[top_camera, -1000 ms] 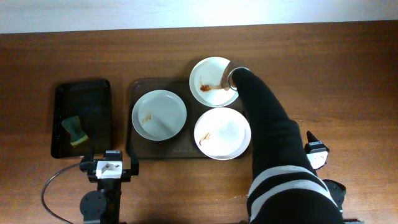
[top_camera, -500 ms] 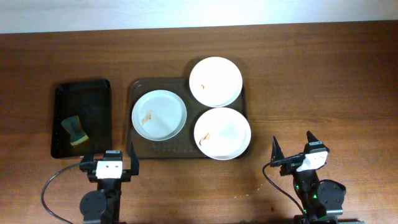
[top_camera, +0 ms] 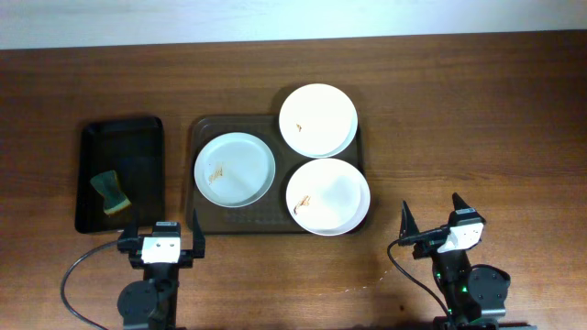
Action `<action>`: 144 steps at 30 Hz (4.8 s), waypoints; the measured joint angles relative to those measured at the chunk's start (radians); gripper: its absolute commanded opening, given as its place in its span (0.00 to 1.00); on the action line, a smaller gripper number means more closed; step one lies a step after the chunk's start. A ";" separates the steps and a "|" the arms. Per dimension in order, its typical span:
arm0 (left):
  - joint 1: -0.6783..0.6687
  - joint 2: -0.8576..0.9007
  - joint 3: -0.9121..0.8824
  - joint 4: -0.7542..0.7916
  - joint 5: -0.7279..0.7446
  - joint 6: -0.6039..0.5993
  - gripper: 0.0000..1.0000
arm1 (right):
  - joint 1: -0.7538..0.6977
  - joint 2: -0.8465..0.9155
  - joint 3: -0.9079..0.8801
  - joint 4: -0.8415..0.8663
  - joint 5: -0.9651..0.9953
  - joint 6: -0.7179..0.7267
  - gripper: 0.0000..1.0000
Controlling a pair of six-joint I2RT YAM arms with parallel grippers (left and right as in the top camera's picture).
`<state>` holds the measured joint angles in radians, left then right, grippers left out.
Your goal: Clean dirty plates on tray and stack at the side
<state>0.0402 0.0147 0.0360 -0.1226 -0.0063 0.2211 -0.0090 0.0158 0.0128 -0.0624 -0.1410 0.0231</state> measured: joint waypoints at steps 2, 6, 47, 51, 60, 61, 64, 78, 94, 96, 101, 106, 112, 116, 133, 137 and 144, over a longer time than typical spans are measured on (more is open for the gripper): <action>0.000 0.000 0.000 0.000 0.000 0.000 0.99 | 0.000 0.000 0.000 0.000 0.000 0.000 0.98; 0.000 0.000 0.000 0.000 0.000 0.000 0.99 | 0.000 0.000 0.000 0.000 0.000 0.000 0.98; 0.000 0.000 0.000 0.000 0.000 0.000 0.99 | 0.000 0.000 0.000 0.000 0.000 0.000 0.98; 0.000 0.000 0.000 0.000 0.000 0.000 0.99 | 0.000 0.000 0.000 0.000 0.000 0.000 0.98; 0.000 0.000 0.000 0.000 0.000 0.000 0.99 | 0.000 0.000 0.000 0.000 0.000 0.000 0.98; 0.000 0.000 0.000 0.000 0.000 0.000 0.99 | 0.000 0.000 0.000 0.000 0.000 0.000 0.98; 0.000 0.000 0.000 0.000 0.000 0.000 0.99 | 0.000 0.000 0.000 0.000 0.000 0.000 0.98; 0.000 0.000 0.000 0.000 0.000 0.000 0.99 | 0.000 0.000 0.000 0.000 0.000 0.000 0.98; 0.000 0.000 0.000 0.000 0.000 0.000 0.99 | 0.000 0.000 0.000 0.000 0.000 0.000 0.98; 0.000 0.000 0.000 0.000 0.000 0.000 0.99 | 0.000 0.000 0.000 0.000 0.000 0.000 0.98; 0.000 0.000 0.000 0.000 0.000 0.000 0.99 | 0.000 0.000 0.000 0.003 0.000 0.000 0.98; 0.000 0.000 0.000 0.000 0.000 0.000 0.99 | 0.000 0.000 0.000 0.006 0.016 0.010 0.98; 0.000 0.000 0.000 0.000 0.000 0.000 0.99 | 0.000 0.000 0.000 0.029 -0.009 0.109 0.98; 0.000 0.000 0.000 0.001 0.011 0.000 0.99 | 0.000 0.000 0.000 0.030 -0.030 0.165 0.98; -0.001 0.765 0.545 0.036 0.177 -0.143 0.99 | 0.000 0.877 0.747 -0.262 -0.110 0.220 0.98; -0.004 1.185 0.909 -0.195 0.270 -0.151 0.99 | 0.000 1.098 0.851 -0.261 -0.180 0.220 0.98; -0.005 1.506 1.109 -0.289 0.423 -0.162 0.99 | 0.000 1.297 0.861 -0.087 -0.278 0.235 0.95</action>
<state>0.0349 1.5208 1.1446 -0.4114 0.4164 0.0593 -0.0090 1.3125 0.8738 -0.1497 -0.4191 0.2577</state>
